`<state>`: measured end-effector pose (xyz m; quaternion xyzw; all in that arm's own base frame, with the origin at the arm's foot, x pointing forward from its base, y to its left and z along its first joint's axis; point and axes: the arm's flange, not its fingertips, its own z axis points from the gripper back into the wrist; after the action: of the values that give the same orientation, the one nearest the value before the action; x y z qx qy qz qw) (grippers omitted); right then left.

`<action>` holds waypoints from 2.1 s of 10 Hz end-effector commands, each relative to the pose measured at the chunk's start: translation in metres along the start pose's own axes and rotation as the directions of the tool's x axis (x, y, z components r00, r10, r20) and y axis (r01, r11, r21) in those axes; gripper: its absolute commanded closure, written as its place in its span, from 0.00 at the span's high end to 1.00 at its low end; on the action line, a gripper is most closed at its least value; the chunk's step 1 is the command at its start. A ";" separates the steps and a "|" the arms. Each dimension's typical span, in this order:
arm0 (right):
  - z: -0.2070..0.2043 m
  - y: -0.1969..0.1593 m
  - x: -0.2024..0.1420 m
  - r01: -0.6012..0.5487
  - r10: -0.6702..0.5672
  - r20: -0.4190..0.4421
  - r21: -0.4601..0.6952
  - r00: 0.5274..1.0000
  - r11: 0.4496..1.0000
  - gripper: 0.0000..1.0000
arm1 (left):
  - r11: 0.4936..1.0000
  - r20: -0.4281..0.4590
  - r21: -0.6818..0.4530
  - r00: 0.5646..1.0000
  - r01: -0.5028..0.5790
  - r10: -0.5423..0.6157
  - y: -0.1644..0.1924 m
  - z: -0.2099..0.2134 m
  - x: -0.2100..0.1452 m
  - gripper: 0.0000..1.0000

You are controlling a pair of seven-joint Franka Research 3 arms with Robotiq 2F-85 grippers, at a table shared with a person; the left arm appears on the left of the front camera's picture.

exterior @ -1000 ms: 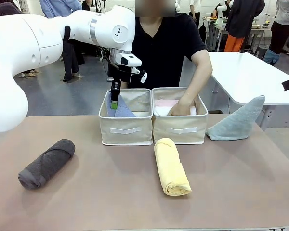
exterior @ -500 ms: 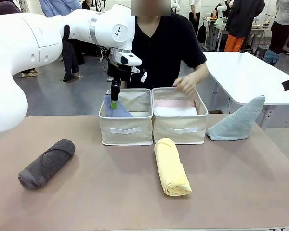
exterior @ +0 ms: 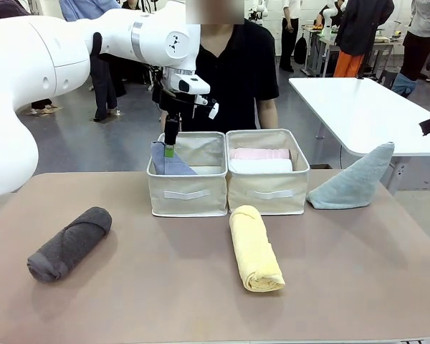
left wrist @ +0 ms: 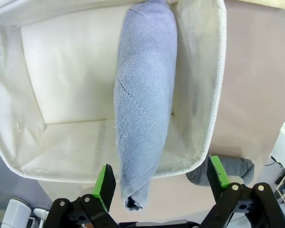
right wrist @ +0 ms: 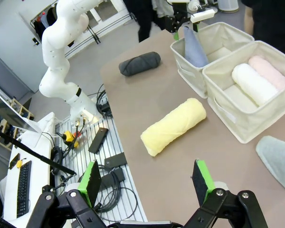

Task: Sort the towels based on their folding style.
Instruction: Pick up one triangle-folded towel and place it in the left Fabric basket.

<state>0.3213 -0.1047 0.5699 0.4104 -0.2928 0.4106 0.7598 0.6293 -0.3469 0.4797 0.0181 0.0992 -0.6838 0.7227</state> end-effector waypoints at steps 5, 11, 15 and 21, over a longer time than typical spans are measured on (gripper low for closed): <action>0.000 0.000 0.000 -0.006 0.006 0.009 0.008 1.000 1.000 1.00 | 0.992 0.129 0.061 0.985 0.106 -0.113 -0.016 0.030 -0.076 1.00; 0.000 0.000 0.000 -0.006 0.006 0.009 0.008 1.000 1.000 1.00 | 0.982 0.748 0.083 0.662 -0.171 0.052 -0.137 0.029 -0.394 1.00; 0.000 0.000 0.000 -0.006 0.006 0.009 0.008 1.000 1.000 1.00 | 0.978 0.855 0.012 0.509 -0.206 0.097 -0.148 0.022 -0.494 1.00; 0.000 0.000 0.000 -0.006 0.006 0.009 0.008 1.000 1.000 1.00 | 0.971 0.839 -0.008 0.527 -0.238 0.136 -0.158 0.011 -0.502 1.00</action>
<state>0.3213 -0.1052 0.5698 0.4105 -0.2930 0.4100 0.7600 0.4556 0.1371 0.5930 -0.2593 -0.2925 -0.5315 0.7515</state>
